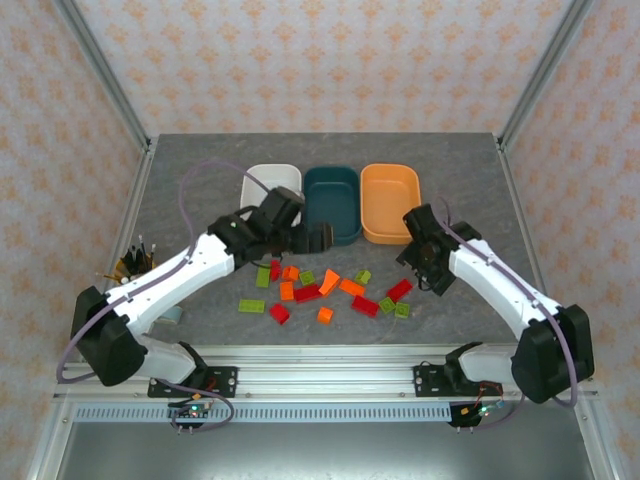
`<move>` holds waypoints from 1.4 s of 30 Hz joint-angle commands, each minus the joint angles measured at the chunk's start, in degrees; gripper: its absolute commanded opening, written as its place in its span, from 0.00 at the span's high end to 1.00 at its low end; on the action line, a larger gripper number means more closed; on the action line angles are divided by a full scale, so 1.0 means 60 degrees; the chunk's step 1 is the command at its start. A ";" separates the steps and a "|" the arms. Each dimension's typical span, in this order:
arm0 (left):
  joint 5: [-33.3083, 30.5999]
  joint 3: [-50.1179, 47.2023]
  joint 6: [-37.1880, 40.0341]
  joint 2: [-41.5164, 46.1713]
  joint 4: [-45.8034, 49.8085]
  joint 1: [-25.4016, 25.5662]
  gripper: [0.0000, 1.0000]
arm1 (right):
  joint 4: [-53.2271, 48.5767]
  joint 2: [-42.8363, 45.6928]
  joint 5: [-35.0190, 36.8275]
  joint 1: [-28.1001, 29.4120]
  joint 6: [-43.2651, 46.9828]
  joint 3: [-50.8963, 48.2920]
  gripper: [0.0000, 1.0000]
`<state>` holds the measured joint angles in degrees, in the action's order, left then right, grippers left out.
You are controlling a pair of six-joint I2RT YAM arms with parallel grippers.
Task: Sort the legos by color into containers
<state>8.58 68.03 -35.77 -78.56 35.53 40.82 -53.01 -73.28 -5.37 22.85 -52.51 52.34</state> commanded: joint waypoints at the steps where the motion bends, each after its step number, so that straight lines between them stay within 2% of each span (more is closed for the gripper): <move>1: 0.0642 -0.0289 0.0280 0.0662 0.0080 0.0554 0.00 | 0.1149 -0.0510 -0.1098 0.0015 -0.0397 -0.0469 0.19; 6: 0.0425 -0.0788 -0.0227 0.0790 -0.0371 0.1008 0.00 | 0.1912 -0.1274 -0.1426 -0.0029 -0.0491 -0.0914 0.25; 19: 0.0234 -0.0623 -0.0301 0.0511 -0.0531 0.1111 0.00 | 0.2546 -0.2069 -0.1882 -0.0100 -0.0902 -0.1396 0.41; 22: 0.0225 -0.0629 -0.0330 0.0511 -0.0545 0.1134 0.00 | 0.2650 -0.2171 -0.1816 -0.0110 -0.0887 -0.1399 0.47; 26: 0.0183 -0.0588 -0.0352 0.0525 -0.0489 0.1177 0.00 | 0.2645 -0.2151 -0.1586 -0.0121 -0.0867 -0.1262 0.61; 31: 0.0130 -0.0215 -0.0513 0.0541 -0.0432 0.1180 0.01 | 0.1604 -0.1368 -0.0514 -0.0032 -0.0226 -0.0253 0.68; 35: -0.0222 0.1170 -0.0415 0.0108 0.0139 0.1137 0.00 | 0.0718 -0.1107 0.0219 0.0029 0.0658 0.1348 0.68; 39: -0.0067 0.2661 -0.0352 -0.0744 0.0376 0.0824 0.00 | 0.0262 -0.2146 0.0469 -0.0082 0.1574 0.3213 0.69; 42: 0.0135 0.3477 -0.0438 -0.1388 0.0377 0.0482 0.00 | 0.0445 -0.3206 0.0104 -0.0541 0.1921 0.4251 0.69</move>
<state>9.69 85.12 -37.95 -83.72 35.57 45.56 -47.44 -86.96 -6.22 21.65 -45.58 74.37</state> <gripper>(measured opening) 0.998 0.321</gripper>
